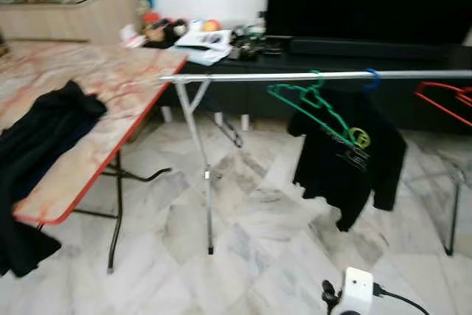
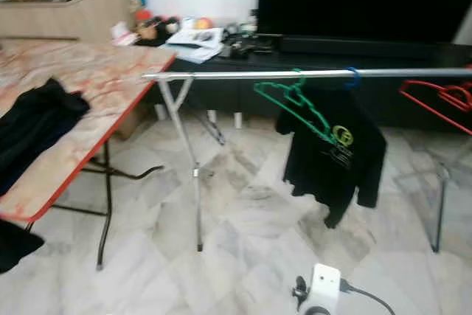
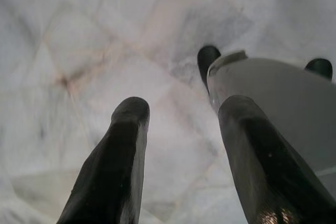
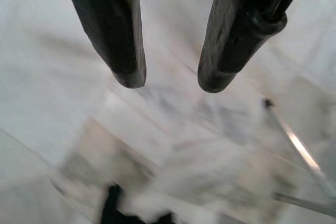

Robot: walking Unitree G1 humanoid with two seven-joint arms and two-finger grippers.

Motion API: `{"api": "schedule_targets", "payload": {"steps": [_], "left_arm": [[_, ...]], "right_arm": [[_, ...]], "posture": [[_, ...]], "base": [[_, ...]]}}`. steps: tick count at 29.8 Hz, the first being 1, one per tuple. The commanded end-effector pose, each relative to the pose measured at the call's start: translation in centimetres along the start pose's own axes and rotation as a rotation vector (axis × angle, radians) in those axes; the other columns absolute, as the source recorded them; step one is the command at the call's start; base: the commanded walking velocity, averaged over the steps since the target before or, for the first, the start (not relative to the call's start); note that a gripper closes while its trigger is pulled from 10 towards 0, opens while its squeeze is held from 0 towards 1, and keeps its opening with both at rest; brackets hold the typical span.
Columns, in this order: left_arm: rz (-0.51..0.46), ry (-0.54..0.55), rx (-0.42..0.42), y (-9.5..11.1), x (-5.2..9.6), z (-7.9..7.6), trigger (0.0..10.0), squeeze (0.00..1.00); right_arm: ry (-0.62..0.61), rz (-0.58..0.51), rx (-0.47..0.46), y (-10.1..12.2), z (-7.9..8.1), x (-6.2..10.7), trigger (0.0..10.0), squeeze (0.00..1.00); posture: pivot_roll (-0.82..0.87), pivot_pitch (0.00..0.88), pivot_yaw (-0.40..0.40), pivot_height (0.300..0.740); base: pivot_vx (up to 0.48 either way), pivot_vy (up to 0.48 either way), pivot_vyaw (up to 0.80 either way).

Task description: Hang hanger

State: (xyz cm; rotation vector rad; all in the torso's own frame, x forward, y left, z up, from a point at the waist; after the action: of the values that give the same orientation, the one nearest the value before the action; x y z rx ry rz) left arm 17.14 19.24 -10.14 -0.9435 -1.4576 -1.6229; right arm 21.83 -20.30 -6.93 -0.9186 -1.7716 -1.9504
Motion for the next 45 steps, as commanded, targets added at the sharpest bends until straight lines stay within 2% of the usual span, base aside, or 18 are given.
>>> {"api": "schedule_targets", "payload": {"steps": [1, 5, 10, 19, 23, 28, 31, 35, 36, 40, 41, 45], "left_arm": [[0.011, 0.011, 0.007, -0.4, 0.0, 0.3, 10.0, 0.0], [0.01, 0.017, 0.022, -0.3, 0.0, 0.3, 10.0, 0.0], [0.016, 0.037, 0.068, -0.6, 0.0, 0.3, 10.0, 0.0], [0.036, 0.061, 0.119, -1.4, 0.1, 0.4, 10.0, 0.0], [0.05, 0.091, 0.19, -2.5, 0.3, 0.8, 10.0, 0.0], [0.074, 0.115, 0.191, -3.4, 0.5, 1.4, 10.0, 0.0], [0.083, 0.144, 0.221, -4.1, 0.6, 1.7, 10.0, 0.0], [0.08, 0.154, 0.242, -4.2, 0.6, 1.7, 10.0, 0.0], [0.081, 0.148, 0.24, -4.2, 0.6, 1.4, 10.0, 0.0], [0.094, 0.113, 0.226, -4.3, 0.5, 0.1, 10.0, 0.0], [0.094, 0.113, 0.226, -4.3, 0.5, 0.1, 10.0, 0.0], [0.098, 0.09, 0.199, -4.4, 0.5, -0.6, 10.0, 0.0]], "right_arm": [[0.018, 0.026, 0.003, -0.5, 0.5, 0.1, 10.0, 0.0], [0.015, 0.038, -0.005, -0.8, 0.4, 0.1, 10.0, 0.0], [0.035, 0.066, 0.029, -1.2, 0.4, 0.2, 10.0, 0.0], [0.015, 0.086, 0.051, -1.4, -1.5, 0.3, 10.0, 0.0], [0.019, 0.152, 0.121, -3.4, -2.5, 1.1, 10.0, 0.0], [-0.016, 0.19, 0.094, -4.7, -3.5, 1.7, 10.0, 0.0], [-0.042, 0.225, 0.08, -5.6, -4.6, 2.2, 10.0, 0.0], [-0.039, 0.233, 0.095, -5.6, -5.2, 2.3, 10.0, 0.0], [-0.04, 0.235, 0.108, -5.5, -5.7, 2.4, 10.0, 0.0], [-0.09, 0.259, 0.106, -6.5, -8.4, 3.5, 10.0, 0.0], [-0.09, 0.259, 0.106, -6.5, -8.4, 3.5, 10.0, 0.0], [-0.135, 0.279, 0.085, -7.2, -10.2, 4.4, 10.0, 0.0]], "posture": [[-0.05, 0.0, 0.047, 0.74], [-0.04, 0.0, 0.04, 0.74], [-0.01, 0.0, 0.014, 0.74], [-0.01, 0.0, 0.001, 0.74], [0.03, 0.0, -0.026, 0.74], [0.03, 0.0, -0.031, 0.74], [0.09, 0.0, -0.058, 0.74], [0.11, 0.0, -0.06, 0.74], [0.1, 0.0, -0.03, 0.74], [0.08, 0.0, -0.011, 0.74], [0.08, 0.0, -0.011, 0.74], [0.05, 0.0, 0.017, 0.74]], "base": [[0.0, 0.0, -0.78], [0.0, 0.0, -0.78], [0.0, 0.0, -0.78], [0.0, 0.0, -0.78], [0.0, 0.0, -0.78], [0.0, 0.0, -0.77], [0.0, 0.0, -0.76], [0.0, 0.0, -0.76], [0.0, 0.0, -0.76], [0.0, 0.0, -0.76], [0.0, 0.0, -0.76], [0.0, 0.0, -0.76]]}}
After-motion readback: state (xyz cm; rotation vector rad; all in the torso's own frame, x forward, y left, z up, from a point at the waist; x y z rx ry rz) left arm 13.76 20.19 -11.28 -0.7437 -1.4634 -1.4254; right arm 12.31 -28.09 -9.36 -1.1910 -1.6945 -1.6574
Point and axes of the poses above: a point about 5 cm out from each wrist's last joint towards the gripper, its own x axis pointing back from the gripper into the wrist, its own y axis along the axis of the wrist's last joint, z = x × y, the point moved 1 cm from there along -x, pointing out of the wrist towards the gripper, and after that the axes turned 3 degrees about x, right-handed, at the moved point
